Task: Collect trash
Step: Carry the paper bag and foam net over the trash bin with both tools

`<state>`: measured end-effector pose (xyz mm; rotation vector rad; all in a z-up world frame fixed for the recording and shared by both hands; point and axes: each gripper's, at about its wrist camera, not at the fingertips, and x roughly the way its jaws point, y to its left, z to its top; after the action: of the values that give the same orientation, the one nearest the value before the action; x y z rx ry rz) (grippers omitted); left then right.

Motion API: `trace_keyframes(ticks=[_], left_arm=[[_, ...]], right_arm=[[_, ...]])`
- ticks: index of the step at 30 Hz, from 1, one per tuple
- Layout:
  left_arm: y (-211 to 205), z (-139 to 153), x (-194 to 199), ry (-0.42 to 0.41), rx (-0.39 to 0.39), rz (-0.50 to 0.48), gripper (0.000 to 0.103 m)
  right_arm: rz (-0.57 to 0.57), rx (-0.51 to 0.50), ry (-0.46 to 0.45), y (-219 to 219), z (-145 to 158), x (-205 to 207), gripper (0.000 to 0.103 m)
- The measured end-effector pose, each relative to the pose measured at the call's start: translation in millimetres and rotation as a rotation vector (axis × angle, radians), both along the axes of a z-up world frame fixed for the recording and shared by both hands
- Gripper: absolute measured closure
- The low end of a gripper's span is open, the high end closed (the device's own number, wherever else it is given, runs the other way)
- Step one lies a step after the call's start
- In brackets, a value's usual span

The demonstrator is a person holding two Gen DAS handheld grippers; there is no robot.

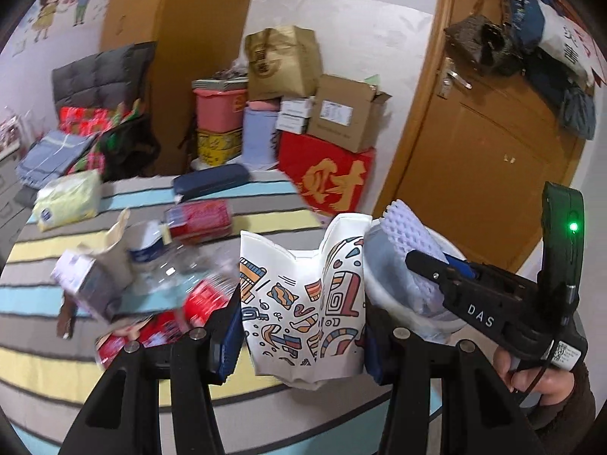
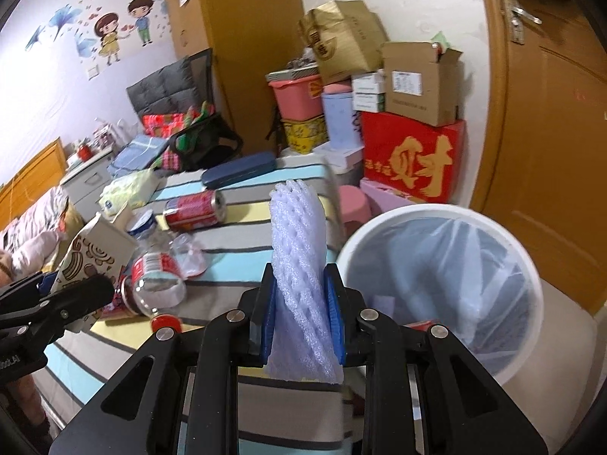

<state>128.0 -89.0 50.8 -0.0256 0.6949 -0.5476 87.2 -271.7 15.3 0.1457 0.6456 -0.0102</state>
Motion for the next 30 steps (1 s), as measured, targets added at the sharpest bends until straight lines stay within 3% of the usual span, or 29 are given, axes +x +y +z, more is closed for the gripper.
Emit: trace_keyframes(ticks=[15,30], left_arm=[[-93,8,25,-0.005,0.013,-0.159,0.051],[-178,-29,52,0.071,0.059,-0.257,0.05]], right_arm=[[-0.141,-0.014,-0.016,-54,10,-12,0.078],[-0.261,-0.005,0.051,-102,-8,-16,0.078]])
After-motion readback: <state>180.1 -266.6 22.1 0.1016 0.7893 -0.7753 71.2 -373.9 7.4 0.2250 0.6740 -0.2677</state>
